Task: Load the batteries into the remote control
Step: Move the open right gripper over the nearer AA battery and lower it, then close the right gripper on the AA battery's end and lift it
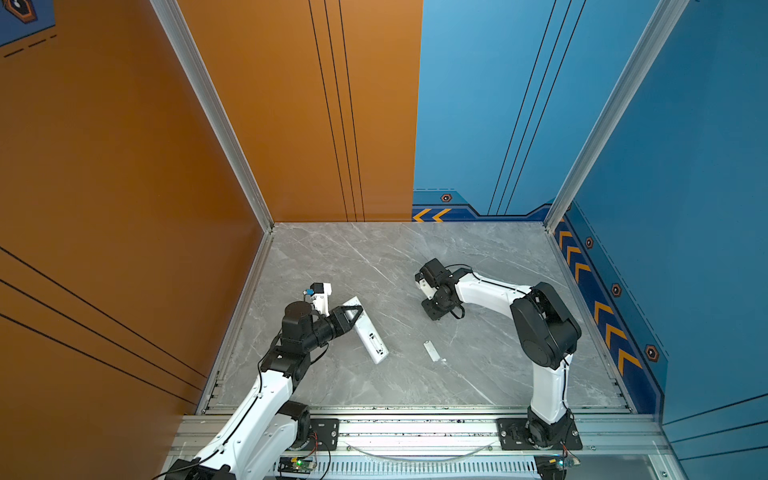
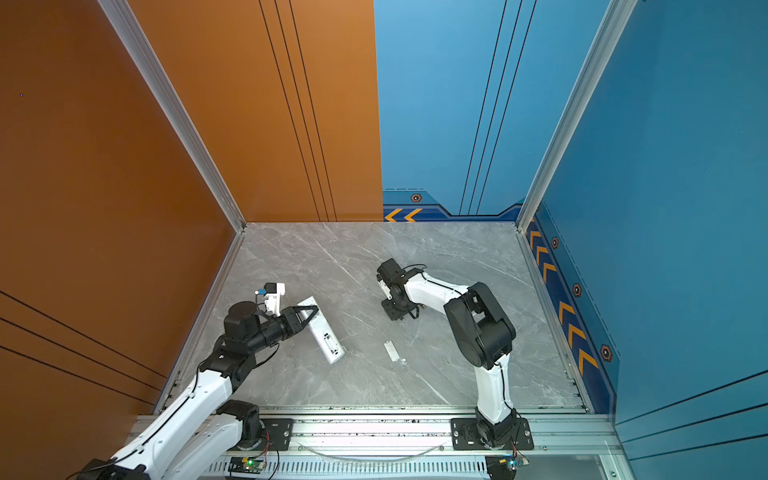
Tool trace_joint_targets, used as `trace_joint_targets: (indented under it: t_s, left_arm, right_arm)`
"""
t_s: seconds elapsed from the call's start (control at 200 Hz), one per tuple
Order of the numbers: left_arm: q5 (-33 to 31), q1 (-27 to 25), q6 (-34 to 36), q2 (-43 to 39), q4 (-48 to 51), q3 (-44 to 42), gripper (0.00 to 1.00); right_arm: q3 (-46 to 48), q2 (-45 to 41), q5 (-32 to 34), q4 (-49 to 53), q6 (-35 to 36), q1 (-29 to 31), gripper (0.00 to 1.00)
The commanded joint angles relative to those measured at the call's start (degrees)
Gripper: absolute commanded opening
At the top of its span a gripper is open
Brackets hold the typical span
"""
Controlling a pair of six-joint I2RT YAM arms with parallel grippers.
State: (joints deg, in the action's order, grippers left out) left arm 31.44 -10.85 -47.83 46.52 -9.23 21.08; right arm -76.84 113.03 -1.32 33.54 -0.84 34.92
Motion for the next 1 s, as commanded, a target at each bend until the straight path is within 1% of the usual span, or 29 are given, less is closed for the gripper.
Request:
trace_joint_targets:
  t_s: [0.0, 0.461, 0.741, 0.996]
  left_arm:
    - [1.0, -0.3, 0.8, 0.1, -0.6, 1.7, 0.0]
    - [0.8, -0.4, 0.8, -0.3, -0.6, 1.1, 0.0]
    - [0.1, -0.7, 0.7, 0.3, -0.8, 0.8, 0.0]
    - [-0.3, -0.8, 0.8, -0.8, -0.7, 1.1, 0.0]
  right_arm:
    - [-1.5, 1.0, -0.8, 1.7, 0.8, -0.4, 0.3]
    - [-1.2, 2.1, -1.3, 1.8, 1.2, -0.7, 0.24]
    - [-0.5, 1.8, -0.7, 1.9, 1.6, -1.1, 0.14]
    - [-0.4, 1.9, -0.3, 3.1, 2.1, -1.2, 0.07]
